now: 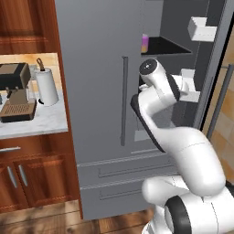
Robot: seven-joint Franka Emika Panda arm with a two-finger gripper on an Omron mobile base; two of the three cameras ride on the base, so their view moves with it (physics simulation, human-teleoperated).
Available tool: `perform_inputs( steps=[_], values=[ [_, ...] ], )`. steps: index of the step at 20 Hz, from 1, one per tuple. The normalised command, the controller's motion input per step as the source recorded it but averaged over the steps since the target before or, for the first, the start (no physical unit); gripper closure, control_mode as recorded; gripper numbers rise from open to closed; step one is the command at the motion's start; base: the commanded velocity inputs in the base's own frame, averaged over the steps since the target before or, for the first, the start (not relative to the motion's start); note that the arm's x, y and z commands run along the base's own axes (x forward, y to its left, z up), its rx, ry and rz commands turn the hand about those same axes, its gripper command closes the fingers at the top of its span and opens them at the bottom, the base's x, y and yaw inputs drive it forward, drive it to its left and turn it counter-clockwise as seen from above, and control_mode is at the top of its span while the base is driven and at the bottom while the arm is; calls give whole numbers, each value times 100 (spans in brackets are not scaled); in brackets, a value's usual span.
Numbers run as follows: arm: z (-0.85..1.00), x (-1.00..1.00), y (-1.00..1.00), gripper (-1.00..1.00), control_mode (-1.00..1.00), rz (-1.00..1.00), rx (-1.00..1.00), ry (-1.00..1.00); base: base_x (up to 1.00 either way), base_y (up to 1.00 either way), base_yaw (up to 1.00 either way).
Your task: Open the fridge, grab two sodas, and place both sodas inside the bowl with ice on the dining counter.
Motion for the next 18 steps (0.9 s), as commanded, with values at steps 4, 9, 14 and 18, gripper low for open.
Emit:
perform_inputs(
  steps=[4, 9, 14, 18],
  values=[
    [-4, 56, -15, -100, -100, -7, -5, 7, 0, 0, 0],
    [-5, 50, -46, -100, -100, 0, 0, 3, 0, 0, 0],
    [-6, 25, -54, -100, -100, 0, 0, 0, 0, 0, 0],
    [-14, 3, -59, -100, -100, 0, 0, 0, 0, 0, 0]
  ],
)
